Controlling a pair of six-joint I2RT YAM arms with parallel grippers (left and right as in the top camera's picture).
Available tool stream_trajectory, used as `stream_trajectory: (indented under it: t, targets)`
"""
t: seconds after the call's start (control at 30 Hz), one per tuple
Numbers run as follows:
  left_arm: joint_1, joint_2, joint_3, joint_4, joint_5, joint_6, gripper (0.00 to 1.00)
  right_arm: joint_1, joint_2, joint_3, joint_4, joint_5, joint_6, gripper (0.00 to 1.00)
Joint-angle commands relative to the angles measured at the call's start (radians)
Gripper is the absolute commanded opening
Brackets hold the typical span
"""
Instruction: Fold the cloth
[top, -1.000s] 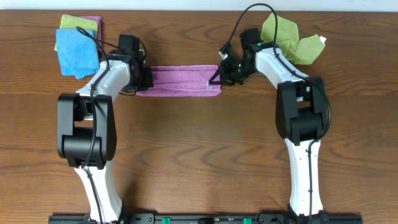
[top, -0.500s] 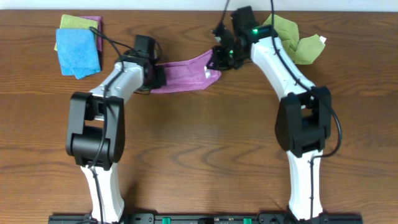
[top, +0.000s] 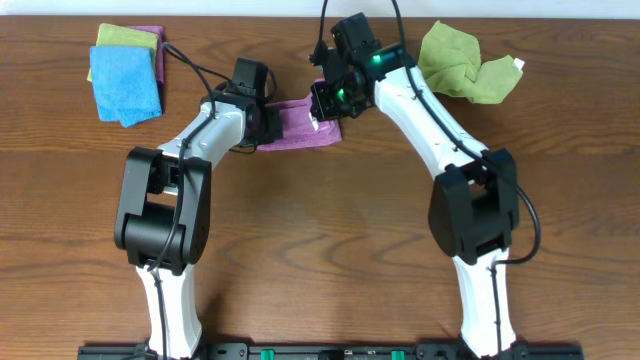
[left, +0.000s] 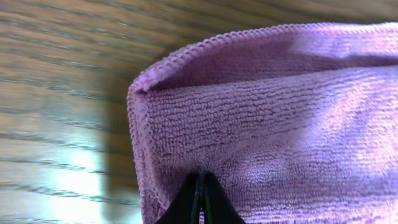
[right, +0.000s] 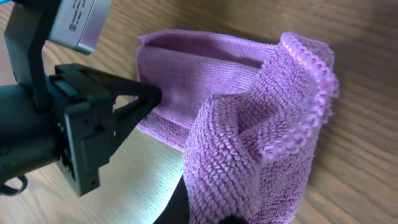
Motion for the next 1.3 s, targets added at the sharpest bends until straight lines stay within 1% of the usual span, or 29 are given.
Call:
stream_trajectory:
  t: [0.0, 0.13, 0.4, 0.5, 0.63, 0.77, 0.9, 1.0, 1.1, 1.27]
  targets:
    - [-0.013, 0.067, -0.025, -0.019, 0.13, -0.011, 0.05, -0.003, -0.007, 0.009, -0.003, 0.01, 0.008, 0.01]
    - [-0.013, 0.056, 0.007, -0.023, 0.163, -0.011, 0.06, -0.003, -0.007, 0.009, -0.002, 0.01, 0.008, 0.02]
    - [-0.001, 0.005, 0.061, -0.037, 0.143, 0.035, 0.05, -0.012, -0.008, 0.009, -0.006, 0.013, 0.008, 0.02]
    - [0.016, -0.048, 0.081, -0.05, 0.113, 0.035, 0.06, -0.02, -0.008, 0.009, -0.011, 0.013, 0.007, 0.02]
    - [0.046, -0.156, 0.094, -0.053, 0.112, 0.034, 0.06, -0.022, -0.008, 0.009, -0.011, 0.017, 0.007, 0.01]
    - [0.072, -0.303, 0.095, -0.062, 0.109, 0.034, 0.05, -0.012, -0.008, 0.009, -0.002, 0.096, 0.002, 0.01]
    - [0.105, -0.432, 0.095, -0.143, 0.084, 0.048, 0.06, 0.014, -0.007, 0.009, 0.031, 0.111, -0.012, 0.02]
    - [0.138, -0.502, 0.095, -0.24, 0.074, 0.061, 0.06, 0.043, -0.004, 0.007, 0.051, 0.175, -0.013, 0.02]
    - [0.172, -0.548, 0.094, -0.327, 0.074, 0.077, 0.06, 0.069, 0.001, 0.007, 0.076, 0.196, -0.032, 0.01]
    - [0.221, -0.584, 0.094, -0.414, 0.074, 0.09, 0.06, 0.095, 0.023, 0.006, 0.122, 0.196, -0.035, 0.01]
